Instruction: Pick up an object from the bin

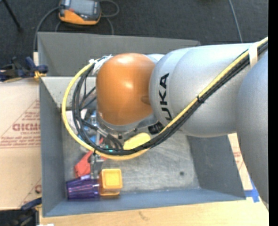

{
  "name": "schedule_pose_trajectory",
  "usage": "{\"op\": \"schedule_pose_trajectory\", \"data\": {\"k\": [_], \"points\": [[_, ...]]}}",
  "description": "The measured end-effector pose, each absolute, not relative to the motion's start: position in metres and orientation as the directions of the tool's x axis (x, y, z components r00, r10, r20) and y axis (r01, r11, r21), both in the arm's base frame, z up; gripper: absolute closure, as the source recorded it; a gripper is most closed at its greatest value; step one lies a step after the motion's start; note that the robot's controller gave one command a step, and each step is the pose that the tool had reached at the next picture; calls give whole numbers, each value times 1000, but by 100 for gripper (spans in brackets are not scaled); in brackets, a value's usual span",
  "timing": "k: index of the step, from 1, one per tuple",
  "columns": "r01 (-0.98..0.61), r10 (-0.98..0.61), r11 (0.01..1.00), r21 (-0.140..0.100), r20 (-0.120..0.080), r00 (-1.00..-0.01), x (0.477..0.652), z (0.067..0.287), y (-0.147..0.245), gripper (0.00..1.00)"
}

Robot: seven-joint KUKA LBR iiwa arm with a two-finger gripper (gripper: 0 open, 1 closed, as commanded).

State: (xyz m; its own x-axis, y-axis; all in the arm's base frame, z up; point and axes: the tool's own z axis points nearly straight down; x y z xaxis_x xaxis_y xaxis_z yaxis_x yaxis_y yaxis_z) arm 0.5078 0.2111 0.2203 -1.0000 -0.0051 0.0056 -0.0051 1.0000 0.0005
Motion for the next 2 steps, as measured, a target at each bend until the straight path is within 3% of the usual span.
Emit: {"op": "schedule_pose_trajectory", "data": {"k": [1,2], "points": [[-1,-1,1000,2,-2,-1000,510,225,210,0],[-84,-84,996,1,-9,-996,506,199,213,0]]}}
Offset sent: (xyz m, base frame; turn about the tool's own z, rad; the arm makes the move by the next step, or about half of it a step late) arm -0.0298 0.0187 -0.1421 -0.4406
